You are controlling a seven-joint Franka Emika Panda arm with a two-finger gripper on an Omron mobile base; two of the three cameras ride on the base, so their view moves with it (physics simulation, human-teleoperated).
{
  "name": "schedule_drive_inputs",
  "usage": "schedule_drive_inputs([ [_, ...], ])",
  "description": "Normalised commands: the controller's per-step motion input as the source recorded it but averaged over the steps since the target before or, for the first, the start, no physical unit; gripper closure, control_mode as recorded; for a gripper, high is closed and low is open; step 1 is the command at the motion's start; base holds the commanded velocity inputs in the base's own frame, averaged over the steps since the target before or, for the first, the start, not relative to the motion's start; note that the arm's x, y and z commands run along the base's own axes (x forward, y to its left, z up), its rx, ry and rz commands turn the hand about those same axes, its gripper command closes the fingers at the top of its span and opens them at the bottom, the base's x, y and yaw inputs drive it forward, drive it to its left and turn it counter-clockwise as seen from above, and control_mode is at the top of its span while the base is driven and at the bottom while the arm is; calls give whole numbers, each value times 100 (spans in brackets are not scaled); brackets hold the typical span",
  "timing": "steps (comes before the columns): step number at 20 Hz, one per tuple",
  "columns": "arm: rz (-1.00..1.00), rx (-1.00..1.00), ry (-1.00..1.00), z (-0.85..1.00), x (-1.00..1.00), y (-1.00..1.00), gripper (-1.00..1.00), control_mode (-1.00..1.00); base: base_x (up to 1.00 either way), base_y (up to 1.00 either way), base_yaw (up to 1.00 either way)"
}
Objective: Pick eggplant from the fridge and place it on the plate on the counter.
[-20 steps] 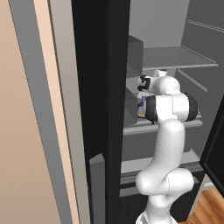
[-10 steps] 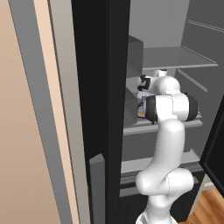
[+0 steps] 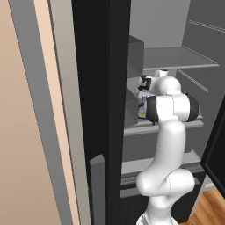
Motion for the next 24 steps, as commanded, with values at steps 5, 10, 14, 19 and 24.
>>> schedule_drive_inputs([
  [5, 0, 0, 0, 0, 0, 0, 100, -100, 0, 0, 0],
  [10, 5, 0, 0, 0, 0, -31, 100, -100, 0, 0, 0],
  [14, 14, 0, 0, -10, -14, -66, 100, -100, 0, 0, 0],
  [19, 12, 0, -1, -19, -37, -46, 100, -100, 0, 0, 0],
  [24, 11, 0, 0, 0, -68, -16, 100, -100, 0, 0, 0],
])
